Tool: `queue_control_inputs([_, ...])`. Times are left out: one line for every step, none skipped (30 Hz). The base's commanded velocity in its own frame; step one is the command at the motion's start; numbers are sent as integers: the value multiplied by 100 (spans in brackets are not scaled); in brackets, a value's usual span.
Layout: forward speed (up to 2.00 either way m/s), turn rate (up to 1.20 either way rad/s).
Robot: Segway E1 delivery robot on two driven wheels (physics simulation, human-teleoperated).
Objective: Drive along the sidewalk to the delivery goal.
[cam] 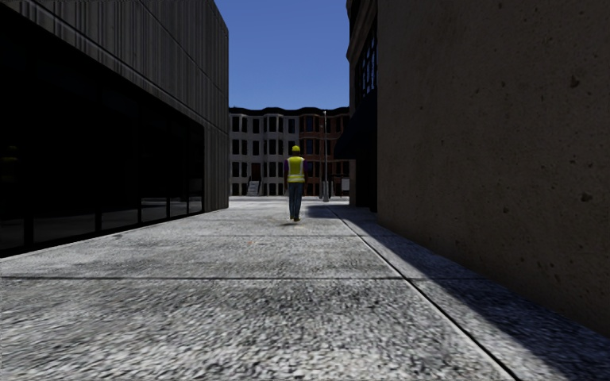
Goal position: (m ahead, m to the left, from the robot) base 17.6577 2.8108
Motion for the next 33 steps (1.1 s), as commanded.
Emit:
queue_control_inputs([200, 0])
queue_control_inputs([200, 0])
queue_control_inputs([200, 0])
queue_control_inputs([200, 0])
queue_control_inputs([200, 0])
queue_control_inputs([200, 0])
queue_control_inputs([200, 0])
queue_control_inputs([200, 0])
queue_control_inputs([200, 0])
queue_control_inputs([200, 0])
queue_control_inputs([200, 0])
queue_control_inputs([200, 0])
queue_control_inputs([200, 0])
queue_control_inputs([200, 0])
queue_control_inputs([200, 0])
queue_control_inputs([200, 0])
queue_control_inputs([200, 0])
queue_control_inputs([200, 0])
queue_control_inputs([200, 0])
queue_control_inputs([200, 0])
queue_control_inputs([200, 0])
queue_control_inputs([200, 0])
queue_control_inputs([200, 0])
queue_control_inputs([200, 0])
queue_control_inputs([200, 0])
queue_control_inputs([200, 0])
queue_control_inputs([200, 0])
queue_control_inputs([200, 0])
queue_control_inputs([200, 0])
queue_control_inputs([200, 0])
queue_control_inputs([200, 0])
queue_control_inputs([200, 0])
queue_control_inputs([200, 0])
